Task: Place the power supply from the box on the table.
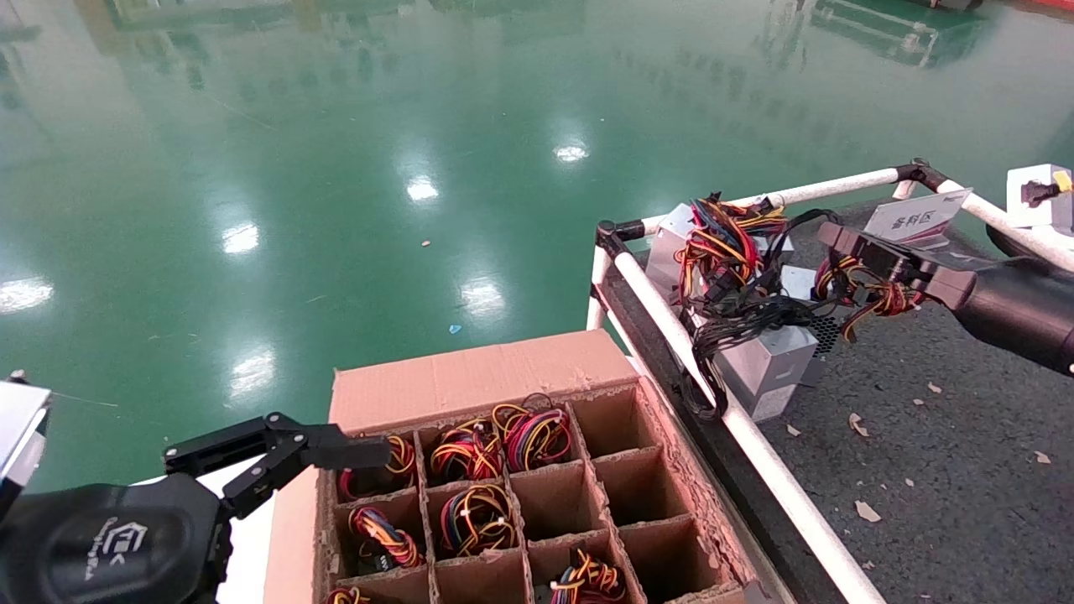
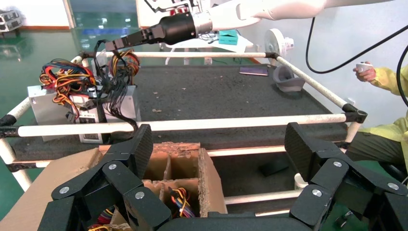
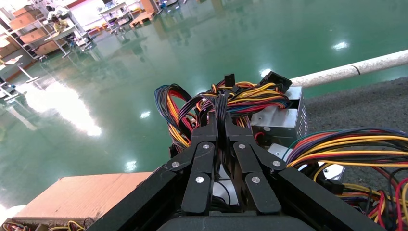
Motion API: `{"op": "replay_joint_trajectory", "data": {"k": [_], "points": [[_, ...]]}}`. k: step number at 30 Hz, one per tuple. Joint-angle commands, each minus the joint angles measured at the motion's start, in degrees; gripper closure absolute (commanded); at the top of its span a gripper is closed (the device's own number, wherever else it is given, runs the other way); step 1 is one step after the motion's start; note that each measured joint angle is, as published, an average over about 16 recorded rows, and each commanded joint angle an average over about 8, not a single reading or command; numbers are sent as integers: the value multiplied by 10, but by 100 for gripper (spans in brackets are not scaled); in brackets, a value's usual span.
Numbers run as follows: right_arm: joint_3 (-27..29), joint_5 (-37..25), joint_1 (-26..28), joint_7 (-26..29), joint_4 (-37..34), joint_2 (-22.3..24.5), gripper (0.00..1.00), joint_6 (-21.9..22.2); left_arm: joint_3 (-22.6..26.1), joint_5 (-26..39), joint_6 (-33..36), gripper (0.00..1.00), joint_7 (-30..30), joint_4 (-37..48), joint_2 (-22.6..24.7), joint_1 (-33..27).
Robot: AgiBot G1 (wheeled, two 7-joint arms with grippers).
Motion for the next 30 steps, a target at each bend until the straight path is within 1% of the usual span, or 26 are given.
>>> {"op": "replay_joint_trajectory", "data": {"k": [1, 16, 20, 26, 30], "points": [[-1, -1, 0, -1, 1, 1, 0, 0, 0, 0, 0, 0, 0, 0, 0, 0], [2, 2, 1, 2, 0, 0, 0, -1, 0, 0, 0, 0, 0, 0, 0, 0], [1, 2, 9, 5, 3, 2, 0, -3, 0, 0, 0, 0, 0, 0, 0, 0], [-2, -3, 27, 15, 15, 8, 0, -15, 0, 0, 0, 0, 0, 0, 0, 0], [-3, -5, 28, 20, 27, 11, 0, -25, 0, 0, 0, 0, 0, 0, 0, 0]]}}
